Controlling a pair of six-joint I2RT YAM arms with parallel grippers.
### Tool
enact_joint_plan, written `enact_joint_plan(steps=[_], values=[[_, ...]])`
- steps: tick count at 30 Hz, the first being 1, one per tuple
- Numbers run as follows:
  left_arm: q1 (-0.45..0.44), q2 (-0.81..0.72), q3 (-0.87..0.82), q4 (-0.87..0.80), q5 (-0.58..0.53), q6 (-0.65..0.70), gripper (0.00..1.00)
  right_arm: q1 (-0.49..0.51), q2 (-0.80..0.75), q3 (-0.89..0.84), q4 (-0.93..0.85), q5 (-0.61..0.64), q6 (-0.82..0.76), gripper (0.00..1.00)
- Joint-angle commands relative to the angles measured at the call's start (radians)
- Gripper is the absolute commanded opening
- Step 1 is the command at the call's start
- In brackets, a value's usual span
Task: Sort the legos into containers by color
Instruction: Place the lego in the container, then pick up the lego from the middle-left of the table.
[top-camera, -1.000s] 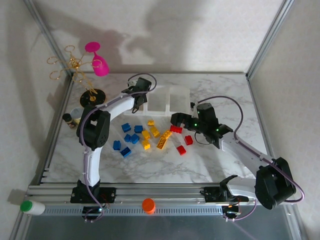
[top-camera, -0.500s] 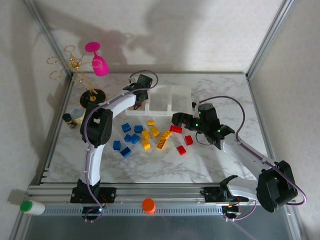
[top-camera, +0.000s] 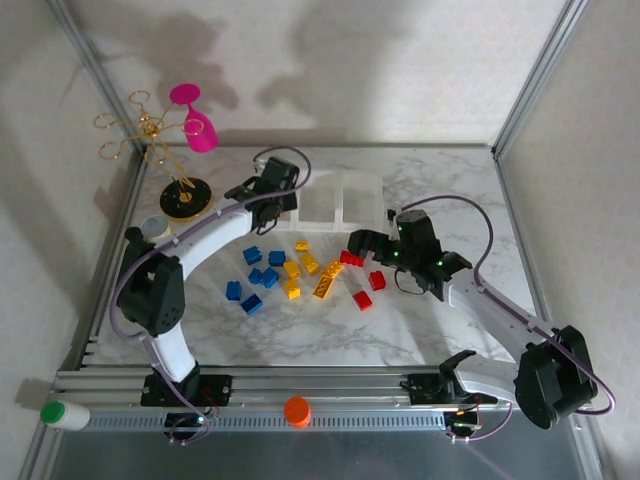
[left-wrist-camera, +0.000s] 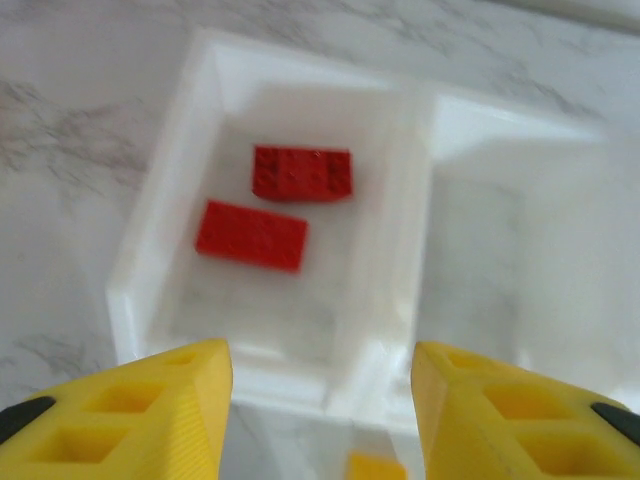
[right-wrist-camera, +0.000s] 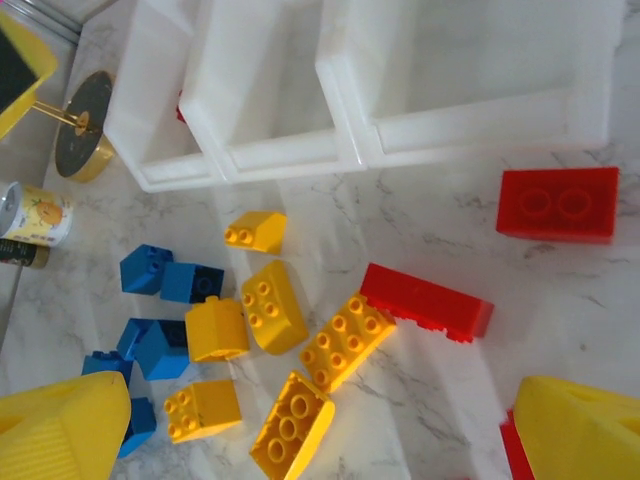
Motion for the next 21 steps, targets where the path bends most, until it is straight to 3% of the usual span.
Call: enact_joint_plan(steps=[1, 6, 10, 14, 18, 21], values=[[-0.084, -0.070, -0.076, -0.041, 0.055, -0.032, 0.50, -0.006, -0.071, -0.025, -0.098, 0.039, 0.024, 0.99], [-0.209, -0.183, -0.203, 0.008, 0.141, -0.045, 0.50, -0.019, -0.141, -0.036, -0.247, 0.111, 0.058, 0.99], [-0.306, -0.223, -0.264, 0.012, 0.121, -0.077, 0.50, -0.031, -0.205, -0.067, -0.324, 0.129, 0.093, 0.99], [-0.414, -0.191, -0.268, 0.007, 0.122, -0.091, 0.51, -0.049, -0.258, -0.105, -0.368, 0.127, 0.126, 0.99], [-0.490, -0.115, -0.227, -0.026, 0.102, -0.193, 0.53, -0.065, -0.274, -0.126, -0.408, 0.149, 0.150, 0.99], [-0.543, -0.055, -0.206, -0.015, 0.099, -0.282, 0.56, -0.094, -0.297, -0.162, -0.356, 0.074, 0.166, 0.99]])
